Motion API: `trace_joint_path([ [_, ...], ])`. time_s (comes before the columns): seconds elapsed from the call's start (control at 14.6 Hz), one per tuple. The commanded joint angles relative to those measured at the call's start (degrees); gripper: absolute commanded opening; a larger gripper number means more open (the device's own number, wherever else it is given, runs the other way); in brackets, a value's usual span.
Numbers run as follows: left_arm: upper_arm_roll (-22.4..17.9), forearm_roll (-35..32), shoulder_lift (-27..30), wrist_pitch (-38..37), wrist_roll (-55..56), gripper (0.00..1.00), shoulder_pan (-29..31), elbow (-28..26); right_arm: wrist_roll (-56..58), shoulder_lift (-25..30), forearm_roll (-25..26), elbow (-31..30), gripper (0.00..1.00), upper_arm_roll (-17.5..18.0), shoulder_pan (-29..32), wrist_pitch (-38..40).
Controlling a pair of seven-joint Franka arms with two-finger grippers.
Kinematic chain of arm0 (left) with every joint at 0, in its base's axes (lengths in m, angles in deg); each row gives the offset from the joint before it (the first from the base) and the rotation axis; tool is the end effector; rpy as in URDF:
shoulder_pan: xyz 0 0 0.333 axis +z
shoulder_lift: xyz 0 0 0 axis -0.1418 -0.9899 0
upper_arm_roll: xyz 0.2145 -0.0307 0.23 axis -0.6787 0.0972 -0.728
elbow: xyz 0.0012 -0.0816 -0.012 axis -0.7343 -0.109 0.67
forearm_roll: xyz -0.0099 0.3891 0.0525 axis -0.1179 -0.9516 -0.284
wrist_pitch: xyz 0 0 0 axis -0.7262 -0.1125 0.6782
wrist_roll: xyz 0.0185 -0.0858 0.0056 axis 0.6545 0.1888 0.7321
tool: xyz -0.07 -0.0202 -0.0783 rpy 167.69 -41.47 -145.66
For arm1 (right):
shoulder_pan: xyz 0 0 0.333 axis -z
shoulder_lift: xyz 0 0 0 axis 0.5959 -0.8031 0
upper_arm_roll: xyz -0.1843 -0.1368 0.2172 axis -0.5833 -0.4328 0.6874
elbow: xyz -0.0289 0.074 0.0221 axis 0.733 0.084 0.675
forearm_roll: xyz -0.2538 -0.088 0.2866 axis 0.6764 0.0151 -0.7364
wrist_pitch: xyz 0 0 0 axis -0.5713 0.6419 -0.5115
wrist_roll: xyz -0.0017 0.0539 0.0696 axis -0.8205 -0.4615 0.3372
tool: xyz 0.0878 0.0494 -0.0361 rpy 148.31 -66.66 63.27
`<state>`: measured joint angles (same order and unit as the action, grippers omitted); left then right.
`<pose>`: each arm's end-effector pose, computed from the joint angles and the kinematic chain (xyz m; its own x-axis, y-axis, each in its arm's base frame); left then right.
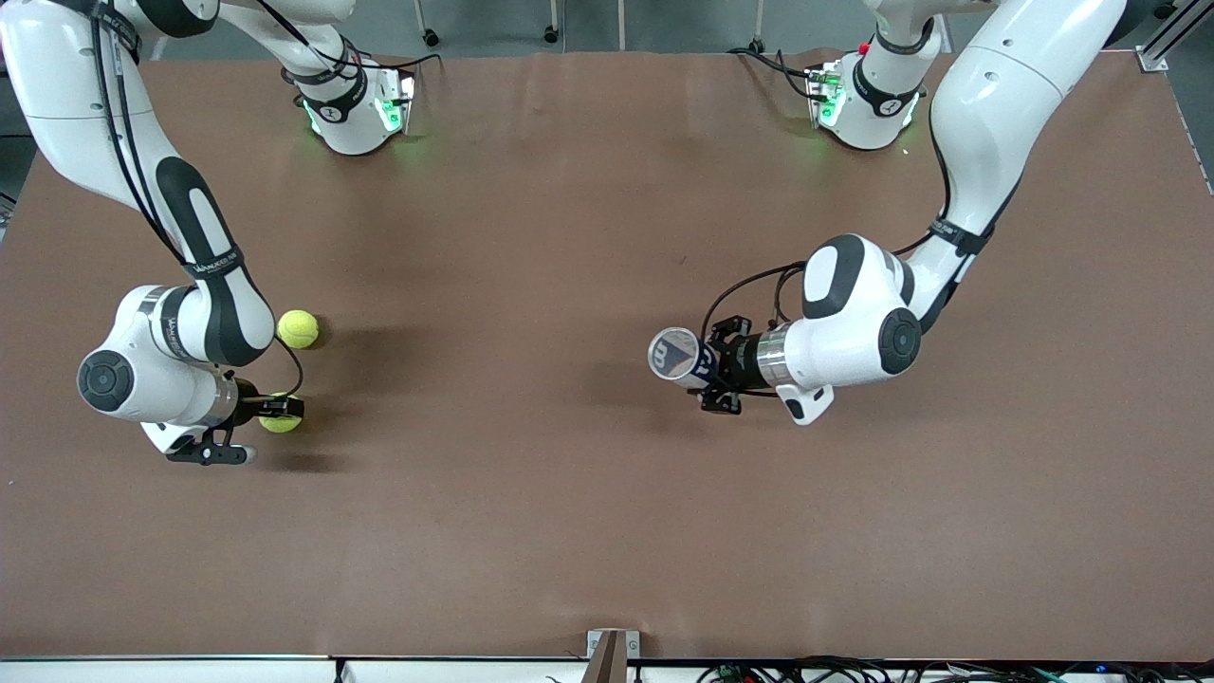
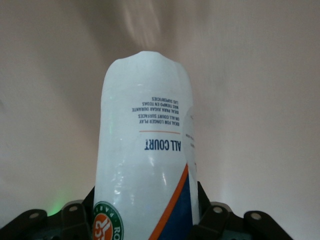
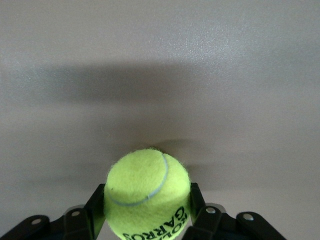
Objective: Insert tennis ball vertically with right arm
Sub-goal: 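Carry the can to the table middle while the right gripper lifts the ball, then move the ball over the can opening with the right gripper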
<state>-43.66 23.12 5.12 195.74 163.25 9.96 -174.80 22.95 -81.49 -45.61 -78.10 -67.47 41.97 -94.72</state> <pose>0.6061 -0.3273 0.2819 0.0850 0.7988 -0.5956 0.9832 -0.1641 -0.0798 0.6389 -0.0510 0.1981 0.9912 -0.0408 -0.1258 -0.0442 -0.9987 -0.0245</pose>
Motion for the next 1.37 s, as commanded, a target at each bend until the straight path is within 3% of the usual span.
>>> trace_joint_path([
  [0.0, 0.44, 5.85, -4.01, 2.16, -1.20, 0.72, -2.24, 5.63, 0.61, 0.10, 0.68, -0.73, 0.44, 0.29, -0.03, -0.01],
  [0.27, 0.44, 12.53, -5.87, 10.24, -3.74, 0.72, -6.28, 5.73, -1.84, 5.36, 0.33, 0.58, 0.42, 0.64, -3.98, 8.68],
  [0.69, 0.44, 21.23, -9.38, 17.38, -7.17, 0.71, -10.77, 9.50, -19.21, 14.24, -0.29, 4.27, 0.40, 0.90, -15.83, 22.91],
  [0.82, 0.53, 23.96, -10.35, 17.56, -8.66, 0.71, -11.56, 10.74, -27.56, 14.61, -0.90, 8.65, 0.40, 0.90, -20.93, 28.19],
  [1.1, 0.44, 33.18, -11.32, 19.67, -16.48, 0.71, -14.72, 11.00, -41.11, 14.08, -12.14, 16.91, 0.40, 0.73, -25.60, 29.18],
  [1.3, 0.27, 37.50, -14.47, 19.75, -21.14, 0.71, -17.17, 13.37, -47.71, 12.32, -12.95, 21.75, 0.40, 0.82, -28.15, 28.65],
])
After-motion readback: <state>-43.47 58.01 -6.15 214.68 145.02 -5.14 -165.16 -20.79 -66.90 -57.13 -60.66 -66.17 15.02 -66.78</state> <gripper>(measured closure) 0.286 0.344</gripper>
